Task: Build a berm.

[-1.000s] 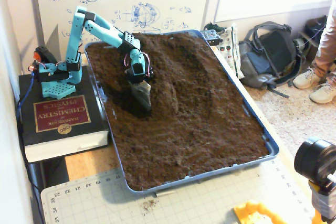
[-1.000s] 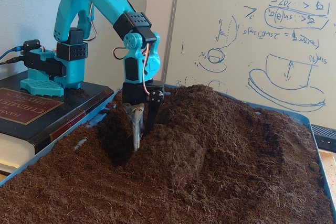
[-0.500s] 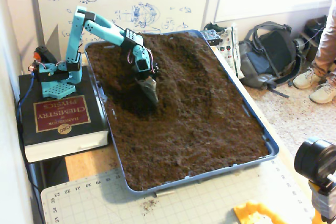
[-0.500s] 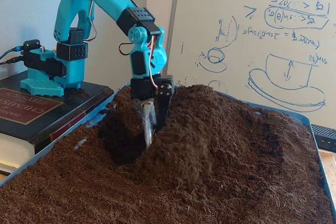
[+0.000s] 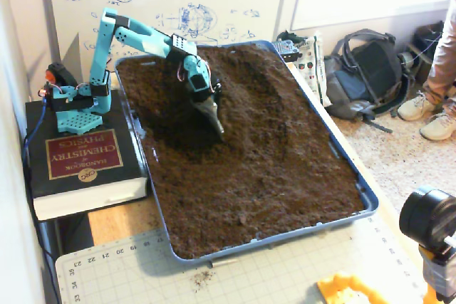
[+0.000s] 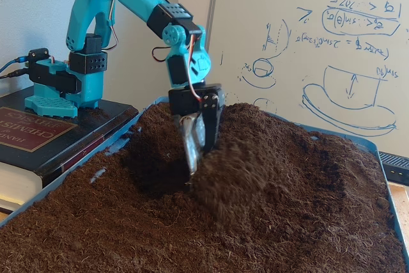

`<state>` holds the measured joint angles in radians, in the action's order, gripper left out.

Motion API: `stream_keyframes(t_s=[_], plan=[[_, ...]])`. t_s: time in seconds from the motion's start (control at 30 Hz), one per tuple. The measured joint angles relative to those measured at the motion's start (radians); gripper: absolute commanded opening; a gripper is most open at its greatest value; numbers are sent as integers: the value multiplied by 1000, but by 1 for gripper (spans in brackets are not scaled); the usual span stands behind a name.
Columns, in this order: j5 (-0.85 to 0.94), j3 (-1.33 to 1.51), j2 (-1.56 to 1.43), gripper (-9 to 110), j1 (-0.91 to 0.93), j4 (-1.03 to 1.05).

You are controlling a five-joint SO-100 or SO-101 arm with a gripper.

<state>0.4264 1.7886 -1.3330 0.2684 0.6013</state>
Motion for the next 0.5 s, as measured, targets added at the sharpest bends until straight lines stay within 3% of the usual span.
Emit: stream_keyframes(t_s=[0.27,0.5], plan=[[-117,-71,0,0,-60,0],[-339,-184,0,0,-141,-2]])
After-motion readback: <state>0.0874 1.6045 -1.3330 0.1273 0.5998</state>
